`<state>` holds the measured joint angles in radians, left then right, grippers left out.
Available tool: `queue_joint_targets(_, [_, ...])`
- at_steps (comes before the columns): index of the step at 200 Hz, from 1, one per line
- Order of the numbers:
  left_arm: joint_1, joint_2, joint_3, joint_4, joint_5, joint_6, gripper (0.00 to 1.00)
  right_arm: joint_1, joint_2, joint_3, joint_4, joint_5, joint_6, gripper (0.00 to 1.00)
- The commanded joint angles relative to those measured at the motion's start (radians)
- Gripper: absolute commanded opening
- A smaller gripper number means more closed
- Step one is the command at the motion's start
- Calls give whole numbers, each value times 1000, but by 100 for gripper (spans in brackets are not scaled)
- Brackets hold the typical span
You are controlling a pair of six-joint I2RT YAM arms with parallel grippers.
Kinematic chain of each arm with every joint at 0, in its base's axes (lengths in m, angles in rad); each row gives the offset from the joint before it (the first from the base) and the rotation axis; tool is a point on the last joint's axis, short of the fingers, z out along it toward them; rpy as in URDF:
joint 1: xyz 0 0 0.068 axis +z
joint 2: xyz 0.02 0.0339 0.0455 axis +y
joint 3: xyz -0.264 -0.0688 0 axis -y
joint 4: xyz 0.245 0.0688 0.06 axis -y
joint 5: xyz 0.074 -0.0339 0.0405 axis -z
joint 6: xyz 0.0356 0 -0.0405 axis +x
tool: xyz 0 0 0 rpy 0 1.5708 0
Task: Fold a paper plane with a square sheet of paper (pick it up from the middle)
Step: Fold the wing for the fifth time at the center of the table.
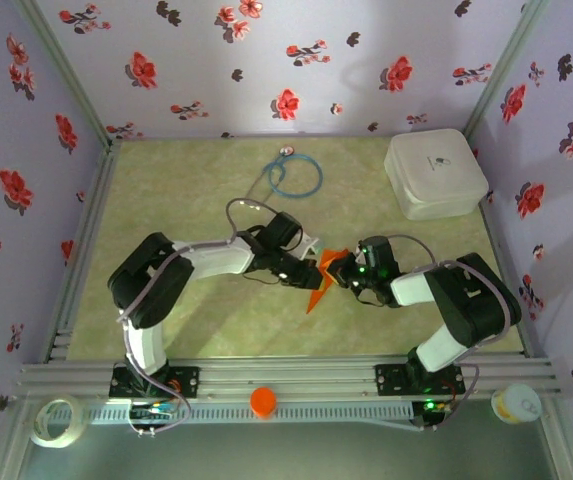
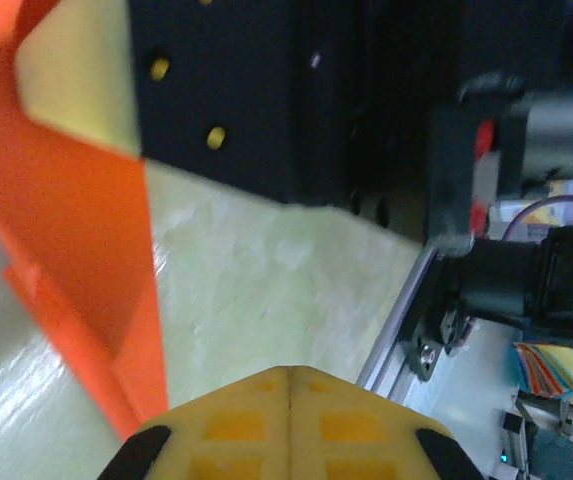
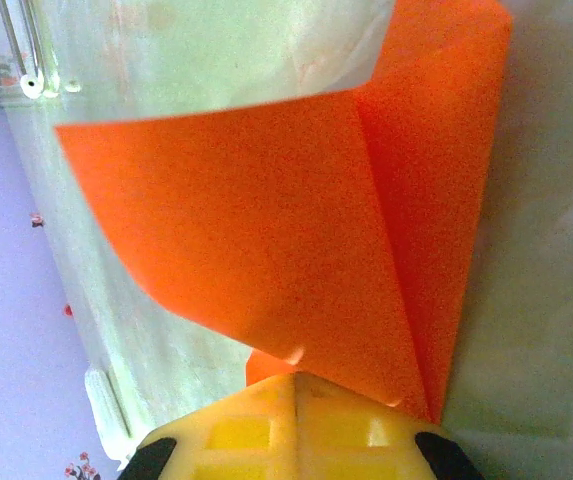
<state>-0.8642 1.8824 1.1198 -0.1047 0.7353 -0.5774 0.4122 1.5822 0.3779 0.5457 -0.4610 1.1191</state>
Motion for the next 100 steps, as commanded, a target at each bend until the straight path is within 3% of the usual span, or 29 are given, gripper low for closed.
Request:
queue_joint_targets(1, [-10, 70, 38, 1, 59, -20, 5, -2, 38, -30, -156, 90, -4, 0])
queue_joint_targets(45, [-21, 125, 71, -41, 44, 13, 6, 0, 36, -33, -155, 93, -1, 0])
queue_joint_targets(100, [-48, 144, 47, -210, -60, 122, 5, 2, 43, -35, -153, 92, -1, 0])
